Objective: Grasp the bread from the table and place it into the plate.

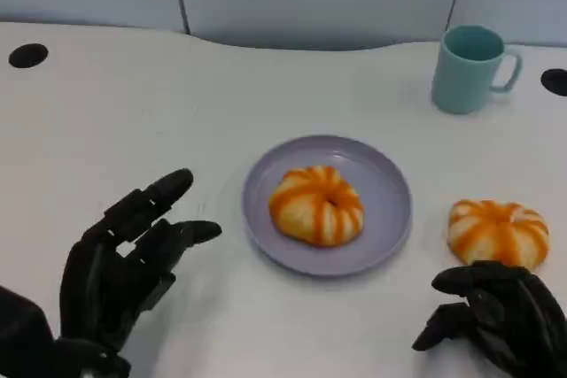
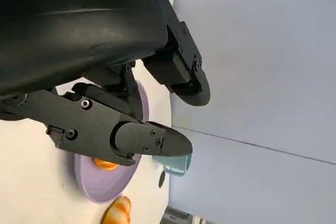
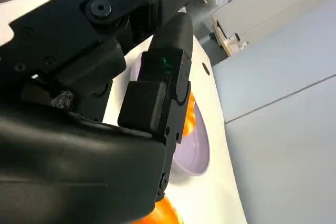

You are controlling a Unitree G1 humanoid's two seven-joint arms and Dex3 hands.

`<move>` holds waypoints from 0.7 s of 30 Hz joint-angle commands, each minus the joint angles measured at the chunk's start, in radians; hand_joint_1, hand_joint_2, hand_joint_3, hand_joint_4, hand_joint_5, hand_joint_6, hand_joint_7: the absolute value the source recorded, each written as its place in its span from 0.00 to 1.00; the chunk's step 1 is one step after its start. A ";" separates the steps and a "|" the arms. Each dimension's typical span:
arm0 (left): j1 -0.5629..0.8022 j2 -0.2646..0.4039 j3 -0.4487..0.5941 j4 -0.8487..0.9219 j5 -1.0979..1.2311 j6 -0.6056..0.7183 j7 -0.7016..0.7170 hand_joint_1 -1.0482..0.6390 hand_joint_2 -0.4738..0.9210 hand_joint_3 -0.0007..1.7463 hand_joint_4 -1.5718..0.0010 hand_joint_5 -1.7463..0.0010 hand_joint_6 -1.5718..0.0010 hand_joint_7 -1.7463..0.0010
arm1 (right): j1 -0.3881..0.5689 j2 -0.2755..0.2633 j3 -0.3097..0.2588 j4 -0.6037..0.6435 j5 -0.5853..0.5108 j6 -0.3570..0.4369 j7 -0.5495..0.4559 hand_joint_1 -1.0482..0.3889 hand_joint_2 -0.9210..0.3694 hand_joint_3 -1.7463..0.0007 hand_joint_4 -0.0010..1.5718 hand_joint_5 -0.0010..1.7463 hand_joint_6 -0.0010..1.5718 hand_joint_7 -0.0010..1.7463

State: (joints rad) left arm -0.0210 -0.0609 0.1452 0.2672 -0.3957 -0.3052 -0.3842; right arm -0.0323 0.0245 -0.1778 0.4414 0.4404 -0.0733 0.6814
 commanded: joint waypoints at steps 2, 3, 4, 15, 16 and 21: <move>0.047 0.046 0.016 -0.022 0.000 0.075 0.000 0.42 1.00 0.14 0.53 0.32 0.37 0.85 | 0.003 -0.013 -0.001 -0.009 0.006 0.002 0.003 0.03 0.15 1.00 1.00 0.25 0.98 0.01; 0.048 0.047 0.019 -0.021 -0.001 0.089 0.005 0.42 1.00 0.14 0.52 0.31 0.37 0.84 | 0.004 -0.013 0.000 -0.011 0.004 0.003 0.001 0.03 0.15 1.00 1.00 0.25 0.98 0.01; 0.049 0.047 0.022 -0.021 -0.004 0.105 0.008 0.43 1.00 0.14 0.52 0.31 0.36 0.83 | 0.005 -0.013 0.001 -0.013 0.003 0.003 -0.001 0.03 0.15 1.00 1.00 0.25 0.98 0.01; 0.061 0.038 0.053 -0.020 -0.024 0.228 0.036 0.49 0.98 0.27 0.52 0.26 0.46 0.60 | 0.009 -0.014 0.000 -0.027 0.011 0.018 -0.004 0.02 0.16 1.00 1.00 0.26 0.98 0.01; 0.061 0.038 0.054 -0.016 -0.020 0.224 0.036 0.49 0.99 0.26 0.53 0.24 0.51 0.52 | 0.008 -0.015 -0.001 -0.026 0.011 0.019 -0.004 0.02 0.16 1.00 1.00 0.26 0.98 0.01; 0.062 0.032 0.059 -0.010 -0.025 0.234 0.033 0.49 1.00 0.28 0.56 0.20 0.60 0.33 | 0.000 -0.018 -0.009 -0.013 0.012 0.010 0.004 0.02 0.16 1.00 1.00 0.25 0.99 0.01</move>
State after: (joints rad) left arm 0.0334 -0.0319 0.1930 0.2539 -0.4144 -0.0809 -0.3607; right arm -0.0285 0.0241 -0.1760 0.4234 0.4435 -0.0573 0.6809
